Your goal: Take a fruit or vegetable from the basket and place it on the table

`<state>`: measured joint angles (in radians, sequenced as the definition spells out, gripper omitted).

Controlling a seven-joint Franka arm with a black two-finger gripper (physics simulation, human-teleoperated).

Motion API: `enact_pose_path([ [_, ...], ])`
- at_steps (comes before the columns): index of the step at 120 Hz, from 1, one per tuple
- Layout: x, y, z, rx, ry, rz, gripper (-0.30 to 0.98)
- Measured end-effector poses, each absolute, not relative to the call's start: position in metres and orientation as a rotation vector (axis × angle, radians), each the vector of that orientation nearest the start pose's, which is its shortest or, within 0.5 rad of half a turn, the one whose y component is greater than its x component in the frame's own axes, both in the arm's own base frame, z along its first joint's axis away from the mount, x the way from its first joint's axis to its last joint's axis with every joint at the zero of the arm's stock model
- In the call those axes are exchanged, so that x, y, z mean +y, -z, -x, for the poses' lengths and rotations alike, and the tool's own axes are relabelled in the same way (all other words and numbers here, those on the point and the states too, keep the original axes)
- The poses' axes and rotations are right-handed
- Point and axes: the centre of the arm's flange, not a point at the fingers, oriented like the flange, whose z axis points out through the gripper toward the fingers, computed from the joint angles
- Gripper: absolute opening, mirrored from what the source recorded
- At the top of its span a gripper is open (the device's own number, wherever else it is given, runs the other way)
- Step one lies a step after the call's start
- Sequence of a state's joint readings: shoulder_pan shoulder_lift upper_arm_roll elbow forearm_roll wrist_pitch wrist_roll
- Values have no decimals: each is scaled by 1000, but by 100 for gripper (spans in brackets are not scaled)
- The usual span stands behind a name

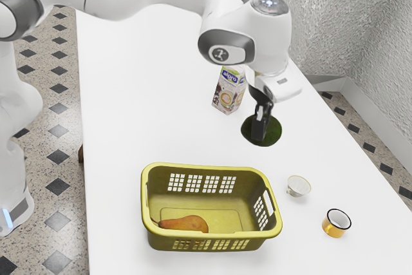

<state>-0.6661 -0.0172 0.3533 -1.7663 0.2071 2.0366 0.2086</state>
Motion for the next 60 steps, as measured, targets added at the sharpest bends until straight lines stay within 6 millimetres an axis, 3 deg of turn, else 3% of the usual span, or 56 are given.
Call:
enact_pose_path([
  [20,-169,-586,-560,852,438,2809,1],
  [41,-145,-586,-567,790,431,2821,-2],
  [50,-129,-583,-570,750,419,2830,6],
  [60,-114,-572,-569,723,384,2853,25],
])
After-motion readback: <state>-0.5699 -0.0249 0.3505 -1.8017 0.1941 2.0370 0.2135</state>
